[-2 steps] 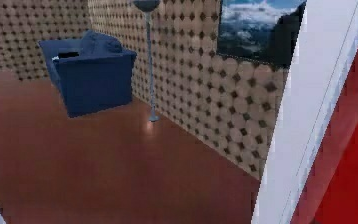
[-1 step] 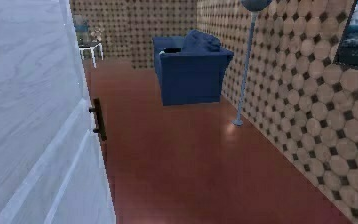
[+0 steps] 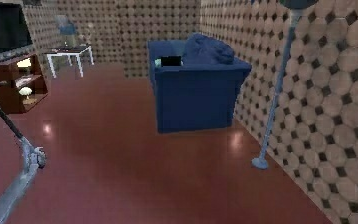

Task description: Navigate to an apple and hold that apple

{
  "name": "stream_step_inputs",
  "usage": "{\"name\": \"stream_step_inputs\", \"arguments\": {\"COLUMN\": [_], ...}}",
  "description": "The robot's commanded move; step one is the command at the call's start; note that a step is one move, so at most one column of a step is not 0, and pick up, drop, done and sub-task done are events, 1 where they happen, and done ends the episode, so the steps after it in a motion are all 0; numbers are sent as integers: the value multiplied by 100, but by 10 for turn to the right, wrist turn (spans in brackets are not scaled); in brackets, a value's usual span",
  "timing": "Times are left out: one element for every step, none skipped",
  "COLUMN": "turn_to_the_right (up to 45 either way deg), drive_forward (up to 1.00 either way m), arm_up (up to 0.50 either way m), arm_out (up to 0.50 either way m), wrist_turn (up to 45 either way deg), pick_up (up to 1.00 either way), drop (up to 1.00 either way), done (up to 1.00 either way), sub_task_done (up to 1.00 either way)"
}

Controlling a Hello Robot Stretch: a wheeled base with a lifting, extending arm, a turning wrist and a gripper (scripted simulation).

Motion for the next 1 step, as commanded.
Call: {"name": "stream_step_inputs", "arguments": {"turn_to_the_right": [-90], "drive_forward": [0], "arm_up": [0], "arm_out": [0], "wrist_turn": [0], "pick_up": [0], "drop": [0], "done": [0], "sub_task_done": [0]}}
